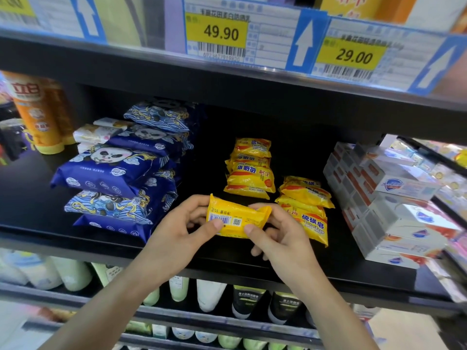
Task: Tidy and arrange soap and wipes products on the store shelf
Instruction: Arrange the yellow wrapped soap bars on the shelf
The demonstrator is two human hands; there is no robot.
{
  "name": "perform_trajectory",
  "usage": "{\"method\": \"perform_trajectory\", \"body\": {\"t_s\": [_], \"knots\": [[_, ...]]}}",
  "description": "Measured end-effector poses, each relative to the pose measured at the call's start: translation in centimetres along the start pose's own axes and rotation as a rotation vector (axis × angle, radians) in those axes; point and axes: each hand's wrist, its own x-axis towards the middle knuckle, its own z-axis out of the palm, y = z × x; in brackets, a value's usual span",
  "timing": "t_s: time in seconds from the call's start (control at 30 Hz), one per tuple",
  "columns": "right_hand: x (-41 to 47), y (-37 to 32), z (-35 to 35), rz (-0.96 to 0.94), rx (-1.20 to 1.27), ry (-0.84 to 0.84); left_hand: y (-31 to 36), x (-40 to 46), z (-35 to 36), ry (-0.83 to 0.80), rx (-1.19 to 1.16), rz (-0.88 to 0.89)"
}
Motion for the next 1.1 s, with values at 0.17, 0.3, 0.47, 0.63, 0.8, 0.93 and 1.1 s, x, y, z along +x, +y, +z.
{"method": "perform_trajectory", "body": {"t_s": [0.17,0.3,0.47,0.63,0.8,0.93,1.1], "knots": [[-0.1,0.3,0.1,-0.034,0.012,0.046,0.2,-0.1,0.1,0.041,0.033,-0.032],[-0.2,0.5,-0.1,-0.064,0.052,0.057,0.2,0.0,0.2,0.073,-0.012,-0.105],[-0.4,0.3,-0.3,-0.089,0.077,0.063,0.1,0.4,0.5,0.129,0.054,-0.155],[-0.4,0.2,-0.3,-0.144,0.091,0.064,-0.1,0.8,0.7,0.066,0.079,-0.166],[-0.4,0.4,-0.1,-0.176,0.062,0.050,0.4,0.7,0.4,0.012,0.027,-0.185],[-0.5,0.4,0.2,-0.194,0.033,0.047,1.1,0.5,0.7,0.076,-0.040,-0.209],[-0.6,0.3,0.3,-0.212,-0.117,0.033,1.1,0.6,0.8,0.095,-0.061,-0.225]]}}
